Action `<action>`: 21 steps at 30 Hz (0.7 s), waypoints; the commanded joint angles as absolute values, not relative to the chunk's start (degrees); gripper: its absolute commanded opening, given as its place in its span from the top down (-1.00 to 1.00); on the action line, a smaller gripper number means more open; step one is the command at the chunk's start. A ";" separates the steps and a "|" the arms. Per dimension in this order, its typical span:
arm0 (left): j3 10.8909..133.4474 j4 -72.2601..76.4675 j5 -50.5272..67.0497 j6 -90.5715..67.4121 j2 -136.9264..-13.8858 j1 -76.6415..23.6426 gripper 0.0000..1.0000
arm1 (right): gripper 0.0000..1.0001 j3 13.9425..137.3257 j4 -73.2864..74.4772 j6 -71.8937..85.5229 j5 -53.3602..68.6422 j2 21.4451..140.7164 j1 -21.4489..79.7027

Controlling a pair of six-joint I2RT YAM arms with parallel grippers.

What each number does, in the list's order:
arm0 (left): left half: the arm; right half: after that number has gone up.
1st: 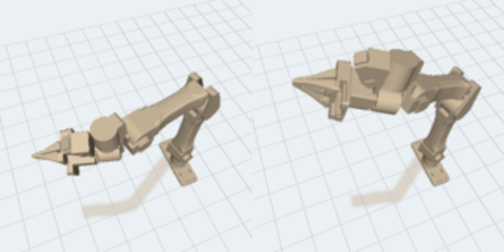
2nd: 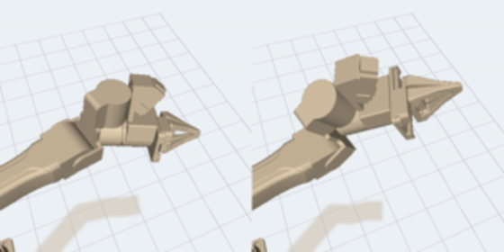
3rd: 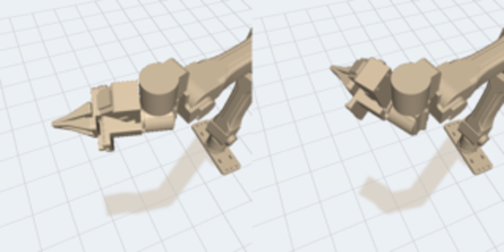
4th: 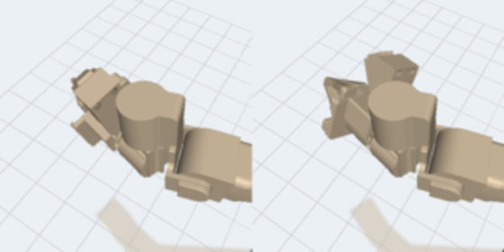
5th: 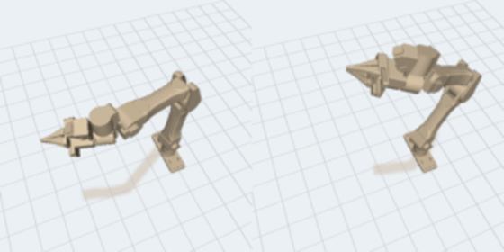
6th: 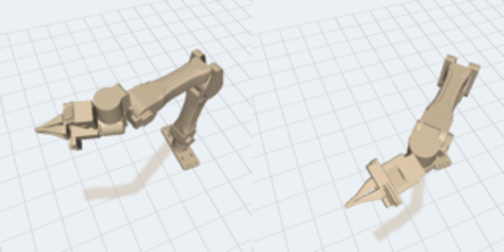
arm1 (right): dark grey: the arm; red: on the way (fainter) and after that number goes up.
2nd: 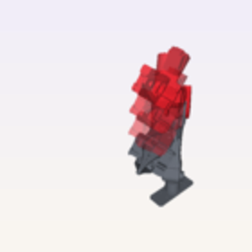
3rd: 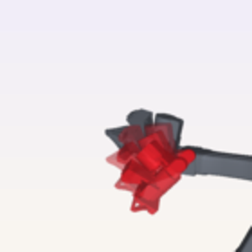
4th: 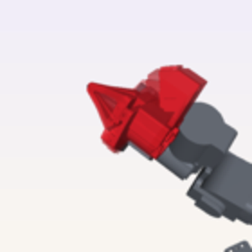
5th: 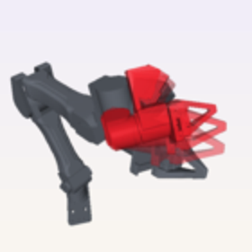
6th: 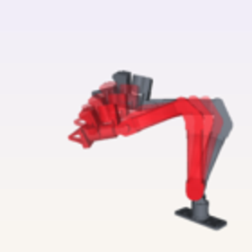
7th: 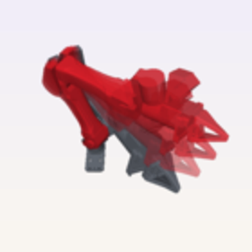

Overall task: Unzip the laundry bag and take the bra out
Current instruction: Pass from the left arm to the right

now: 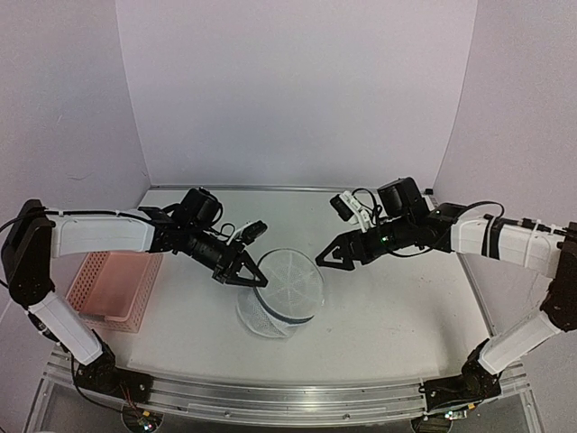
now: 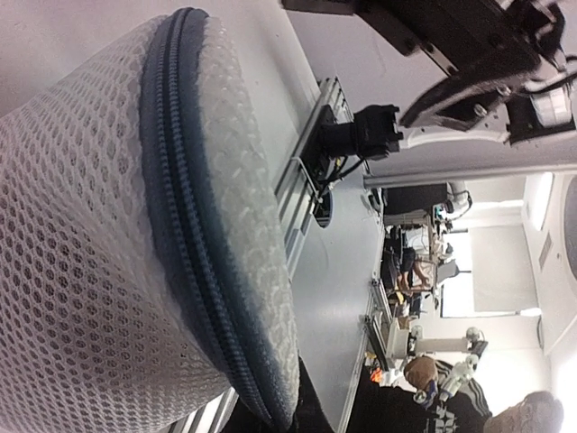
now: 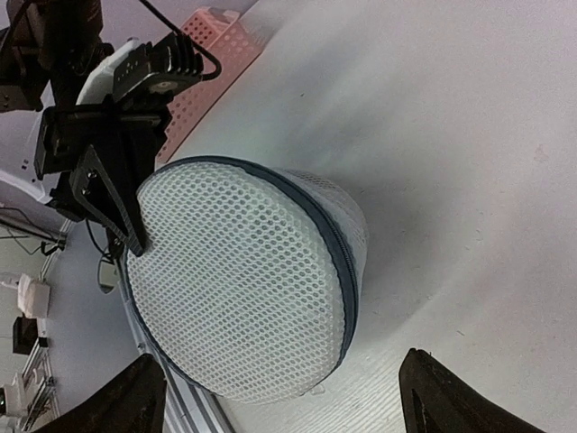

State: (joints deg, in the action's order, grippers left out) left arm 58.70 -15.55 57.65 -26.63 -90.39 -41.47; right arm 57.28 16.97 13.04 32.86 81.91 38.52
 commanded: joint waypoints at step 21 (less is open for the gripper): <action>63.43 -24.36 66.18 -12.26 -85.19 -45.79 1.00 | 0.01 60.57 17.03 2.34 63.82 91.69 42.44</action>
State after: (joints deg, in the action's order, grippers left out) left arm 59.35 -24.64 63.53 -15.11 -87.68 -45.82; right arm 61.32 17.91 4.43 60.69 94.61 40.95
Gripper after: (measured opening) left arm 0.036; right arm 0.549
